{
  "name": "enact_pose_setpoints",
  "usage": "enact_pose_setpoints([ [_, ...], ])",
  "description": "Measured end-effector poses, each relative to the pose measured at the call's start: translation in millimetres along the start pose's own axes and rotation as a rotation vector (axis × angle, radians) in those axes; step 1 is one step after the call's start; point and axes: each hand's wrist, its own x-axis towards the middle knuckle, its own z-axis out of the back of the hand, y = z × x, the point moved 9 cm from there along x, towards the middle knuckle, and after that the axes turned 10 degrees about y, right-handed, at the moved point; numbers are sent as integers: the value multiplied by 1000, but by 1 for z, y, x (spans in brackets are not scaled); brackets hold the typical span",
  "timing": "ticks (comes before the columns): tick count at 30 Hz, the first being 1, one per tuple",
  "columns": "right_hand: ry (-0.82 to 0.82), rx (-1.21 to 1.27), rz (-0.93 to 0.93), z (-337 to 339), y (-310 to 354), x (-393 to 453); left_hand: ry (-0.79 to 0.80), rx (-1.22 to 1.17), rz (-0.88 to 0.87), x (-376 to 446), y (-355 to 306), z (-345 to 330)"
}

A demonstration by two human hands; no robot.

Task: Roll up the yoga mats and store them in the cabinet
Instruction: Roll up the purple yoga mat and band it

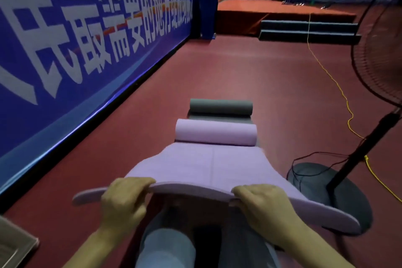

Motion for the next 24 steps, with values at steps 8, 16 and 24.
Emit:
enact_pose_setpoints([
  [8, 194, 16, -167, -17, -29, -8, 267, -65, 68, -16, -11, -28],
  [16, 553, -89, -282, -21, -46, -22, 417, 2, 121, 5, 1, -41],
  [24, 177, 50, -119, 25, -7, -76, 330, 24, -142, -13, -18, 2],
])
